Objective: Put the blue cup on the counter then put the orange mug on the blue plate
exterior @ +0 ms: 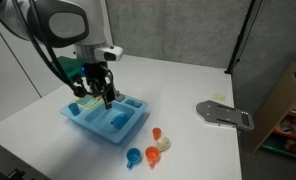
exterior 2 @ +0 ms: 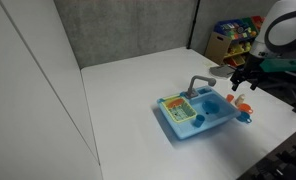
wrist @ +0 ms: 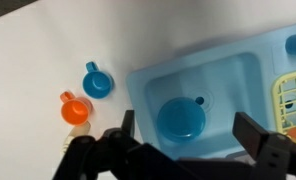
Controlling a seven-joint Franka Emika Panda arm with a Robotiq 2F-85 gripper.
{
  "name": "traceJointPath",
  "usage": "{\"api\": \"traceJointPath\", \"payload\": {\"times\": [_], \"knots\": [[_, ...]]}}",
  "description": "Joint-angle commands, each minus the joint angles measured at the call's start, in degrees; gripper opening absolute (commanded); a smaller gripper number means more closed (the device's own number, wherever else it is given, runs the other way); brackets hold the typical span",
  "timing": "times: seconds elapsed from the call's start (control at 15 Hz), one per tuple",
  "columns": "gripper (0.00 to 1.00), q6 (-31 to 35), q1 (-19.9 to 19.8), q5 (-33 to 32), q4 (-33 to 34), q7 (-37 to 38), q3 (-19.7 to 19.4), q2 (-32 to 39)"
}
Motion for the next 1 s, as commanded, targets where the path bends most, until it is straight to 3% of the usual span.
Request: {"api": "traceJointPath", "payload": {"times": [0.0, 0.93], "knots": [[1.0, -0.1, -0.1, 0.0, 0.1, 0.0, 0.1, 0.1], [1.0, -1.6, -2.0, 1.4, 4.3, 1.0, -1.9, 0.3]]}}
